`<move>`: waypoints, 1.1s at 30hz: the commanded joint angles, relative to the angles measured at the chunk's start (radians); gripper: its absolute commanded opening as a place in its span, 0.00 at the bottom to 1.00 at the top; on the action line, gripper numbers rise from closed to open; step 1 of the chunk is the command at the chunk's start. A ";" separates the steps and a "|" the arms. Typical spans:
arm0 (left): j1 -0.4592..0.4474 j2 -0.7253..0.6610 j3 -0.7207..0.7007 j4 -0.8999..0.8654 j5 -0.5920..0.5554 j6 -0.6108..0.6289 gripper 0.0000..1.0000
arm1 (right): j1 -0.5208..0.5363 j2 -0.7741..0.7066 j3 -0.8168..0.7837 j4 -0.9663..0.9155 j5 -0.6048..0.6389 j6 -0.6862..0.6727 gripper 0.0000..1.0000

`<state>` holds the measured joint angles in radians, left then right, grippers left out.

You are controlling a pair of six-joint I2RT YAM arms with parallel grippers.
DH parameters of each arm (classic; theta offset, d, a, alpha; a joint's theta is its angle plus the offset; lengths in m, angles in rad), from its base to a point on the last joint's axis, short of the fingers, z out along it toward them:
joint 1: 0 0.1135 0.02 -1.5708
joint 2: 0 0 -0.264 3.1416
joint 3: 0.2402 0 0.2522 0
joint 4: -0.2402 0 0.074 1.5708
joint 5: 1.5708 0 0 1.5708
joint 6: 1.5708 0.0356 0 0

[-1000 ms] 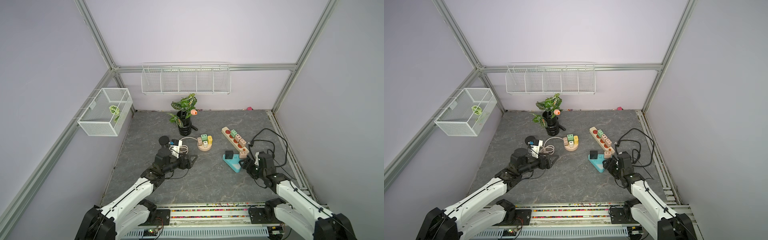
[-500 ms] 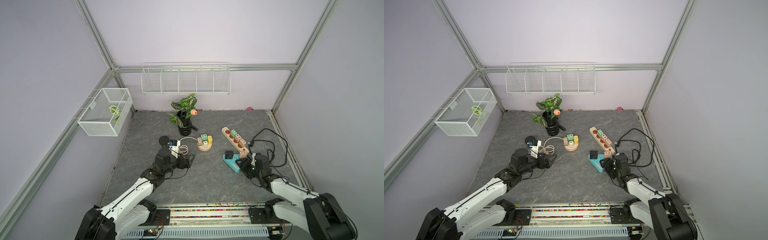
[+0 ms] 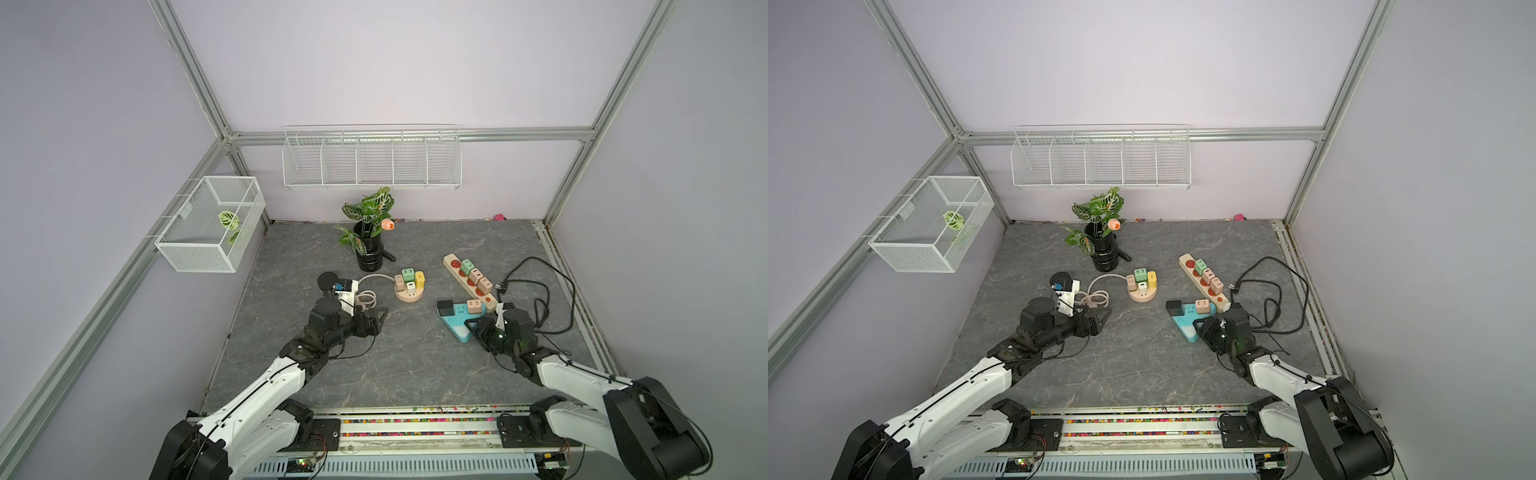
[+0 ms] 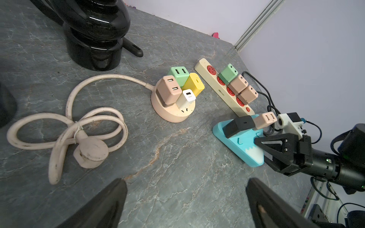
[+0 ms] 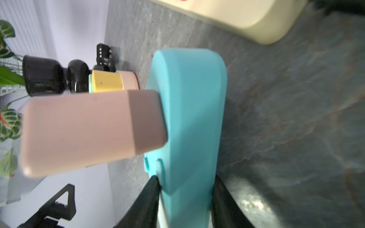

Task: Pull the plug off the socket
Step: Move the socket to the center of the board.

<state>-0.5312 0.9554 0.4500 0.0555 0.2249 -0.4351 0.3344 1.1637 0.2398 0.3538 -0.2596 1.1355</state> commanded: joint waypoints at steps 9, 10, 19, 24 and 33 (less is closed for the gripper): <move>-0.003 -0.018 0.011 -0.019 -0.019 0.019 1.00 | 0.099 0.089 0.064 -0.023 -0.028 -0.057 0.34; -0.004 -0.016 0.011 -0.018 -0.019 0.019 1.00 | 0.112 0.103 0.070 -0.012 -0.031 -0.057 0.33; -0.003 -0.028 0.008 -0.021 -0.038 0.025 1.00 | 0.297 0.253 0.167 0.080 -0.128 -0.046 0.24; -0.004 -0.038 0.002 -0.008 -0.016 0.039 1.00 | 0.401 0.342 0.233 0.127 -0.217 -0.036 0.21; -0.070 -0.023 0.018 0.003 0.024 0.093 0.94 | 0.440 0.462 0.318 -0.005 -0.444 -0.135 0.23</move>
<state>-0.5915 0.9276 0.4500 0.0536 0.2356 -0.3798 0.7780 1.6039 0.5270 0.4736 -0.6209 1.0817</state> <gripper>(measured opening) 0.945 0.352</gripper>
